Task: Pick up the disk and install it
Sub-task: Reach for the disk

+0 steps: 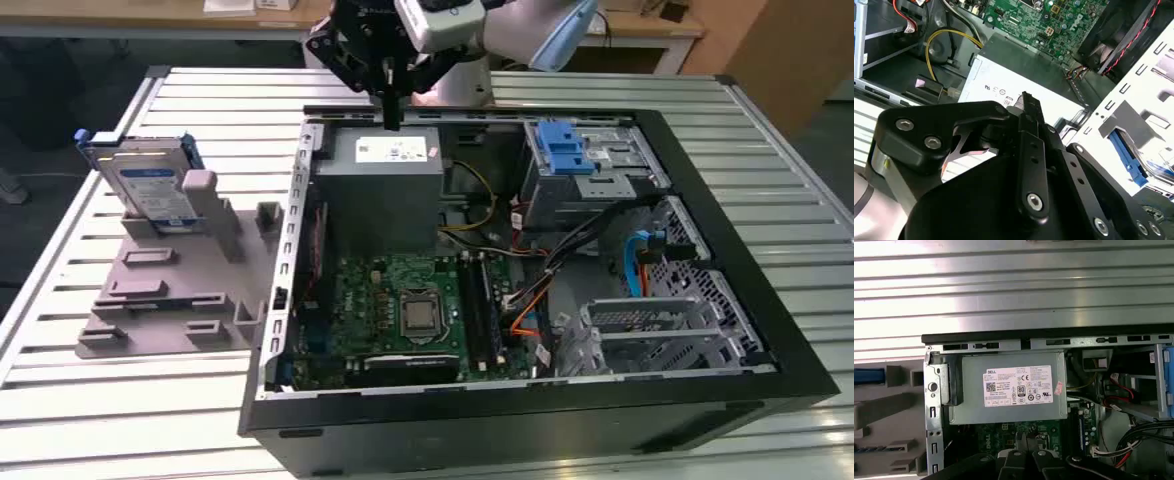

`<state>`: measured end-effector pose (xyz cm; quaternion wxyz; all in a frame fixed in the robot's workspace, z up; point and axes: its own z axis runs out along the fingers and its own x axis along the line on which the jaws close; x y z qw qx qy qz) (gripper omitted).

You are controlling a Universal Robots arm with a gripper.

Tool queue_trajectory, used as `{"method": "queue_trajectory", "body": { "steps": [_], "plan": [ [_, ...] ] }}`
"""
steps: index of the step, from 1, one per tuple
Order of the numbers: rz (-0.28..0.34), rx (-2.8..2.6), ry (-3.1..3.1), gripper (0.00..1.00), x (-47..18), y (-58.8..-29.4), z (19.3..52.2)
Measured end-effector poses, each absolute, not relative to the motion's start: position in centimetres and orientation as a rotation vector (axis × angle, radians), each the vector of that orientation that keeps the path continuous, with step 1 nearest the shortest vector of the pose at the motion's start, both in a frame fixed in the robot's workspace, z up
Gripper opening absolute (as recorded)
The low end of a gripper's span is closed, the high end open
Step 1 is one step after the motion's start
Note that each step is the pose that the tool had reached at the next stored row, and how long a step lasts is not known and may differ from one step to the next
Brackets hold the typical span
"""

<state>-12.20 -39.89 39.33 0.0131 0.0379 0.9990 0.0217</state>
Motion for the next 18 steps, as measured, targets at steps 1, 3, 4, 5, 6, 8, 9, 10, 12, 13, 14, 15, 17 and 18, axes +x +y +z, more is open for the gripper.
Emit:
{"method": "queue_trajectory", "body": {
  "steps": [1,3,4,5,6,8,9,10,12,13,14,15,17,18],
  "plan": [
    [0.068,0.118,3.112,0.11,-12.2,-39.89,39.33],
    [0.068,0.118,3.112,0.11,-12.2,-39.89,39.33],
    [0.068,0.118,3.113,0.11,-12.22,-39.89,39.33],
    [0.067,0.118,3.113,0.11,-12.26,-39.89,39.33],
    [0.068,0.118,3.112,0.11,-12.3,-39.89,39.33],
    [0.068,0.118,3.112,0.11,-12.39,-39.89,39.33],
    [0.068,0.118,3.112,0.11,-12.44,-39.89,39.33],
    [0.068,0.118,3.112,0.11,-12.49,-39.89,39.33],
    [0.068,0.118,3.112,0.11,-12.59,-39.89,39.32],
    [0.068,0.118,3.112,0.11,-12.65,-39.89,39.32],
    [0.068,0.118,3.112,0.11,-12.71,-39.9,39.32],
    [0.068,0.118,3.112,0.11,-12.79,-39.9,39.31],
    [0.068,0.118,3.113,0.11,-12.98,-39.89,39.3],
    [0.068,0.118,3.112,0.11,-13.07,-39.9,39.3]
  ]
}}
